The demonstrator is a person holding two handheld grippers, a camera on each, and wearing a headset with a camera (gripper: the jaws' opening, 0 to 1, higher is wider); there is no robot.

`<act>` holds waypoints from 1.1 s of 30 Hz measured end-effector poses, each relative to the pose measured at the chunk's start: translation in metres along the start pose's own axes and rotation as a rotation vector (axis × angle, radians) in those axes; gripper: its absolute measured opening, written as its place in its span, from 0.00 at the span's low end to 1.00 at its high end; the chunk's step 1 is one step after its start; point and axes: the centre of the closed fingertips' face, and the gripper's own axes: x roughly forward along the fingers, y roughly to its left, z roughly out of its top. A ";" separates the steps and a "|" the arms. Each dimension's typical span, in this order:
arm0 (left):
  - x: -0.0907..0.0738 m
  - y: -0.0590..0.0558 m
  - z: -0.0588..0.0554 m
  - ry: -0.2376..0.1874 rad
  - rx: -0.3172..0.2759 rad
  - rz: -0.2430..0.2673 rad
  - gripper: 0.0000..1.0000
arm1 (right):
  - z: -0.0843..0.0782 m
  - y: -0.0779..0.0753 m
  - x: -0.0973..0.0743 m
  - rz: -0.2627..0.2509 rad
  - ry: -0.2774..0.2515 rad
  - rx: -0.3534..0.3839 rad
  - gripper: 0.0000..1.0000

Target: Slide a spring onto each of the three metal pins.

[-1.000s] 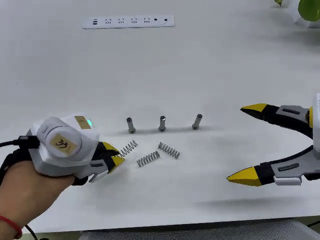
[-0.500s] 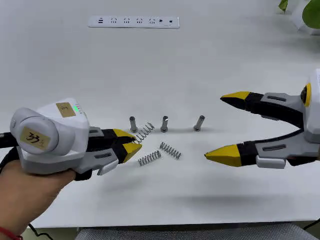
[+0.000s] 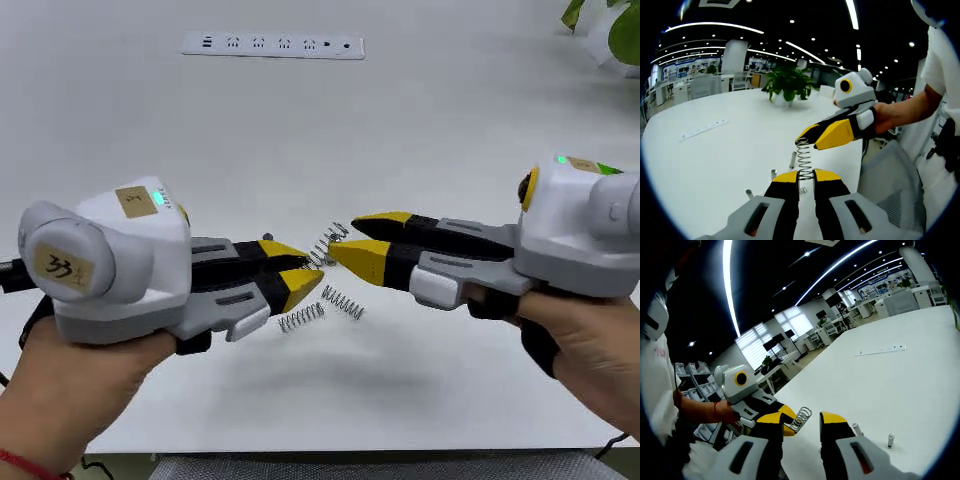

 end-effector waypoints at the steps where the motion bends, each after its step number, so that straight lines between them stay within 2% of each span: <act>1: 0.000 -0.001 0.001 -0.004 -0.001 -0.001 0.10 | 0.000 -0.001 0.000 -0.003 -0.001 -0.007 0.28; 4: 0.000 -0.002 0.005 -0.022 -0.010 -0.008 0.10 | 0.003 -0.002 0.000 0.003 -0.016 0.015 0.24; 5: 0.001 -0.003 0.007 -0.030 -0.017 -0.014 0.10 | 0.006 -0.002 0.000 0.008 -0.031 0.044 0.22; 9: 0.003 -0.006 0.008 -0.033 -0.012 -0.023 0.10 | 0.008 -0.002 0.001 0.012 -0.038 0.072 0.17; 12: 0.004 -0.007 0.009 -0.035 -0.010 -0.028 0.10 | 0.009 0.001 0.001 0.014 -0.040 0.066 0.13; 17: 0.006 -0.008 0.010 -0.036 -0.005 -0.035 0.10 | 0.010 0.003 -0.001 0.022 -0.031 0.054 0.12; 23: 0.008 -0.011 0.009 -0.035 -0.011 -0.043 0.11 | 0.009 0.012 -0.001 0.029 -0.013 0.030 0.11; 26: 0.009 -0.012 0.009 -0.035 -0.018 -0.049 0.11 | 0.006 0.009 0.000 0.031 0.000 0.016 0.11; 33: 0.010 -0.016 0.003 -0.014 -0.006 -0.056 0.12 | 0.006 0.012 0.000 0.035 0.020 -0.025 0.11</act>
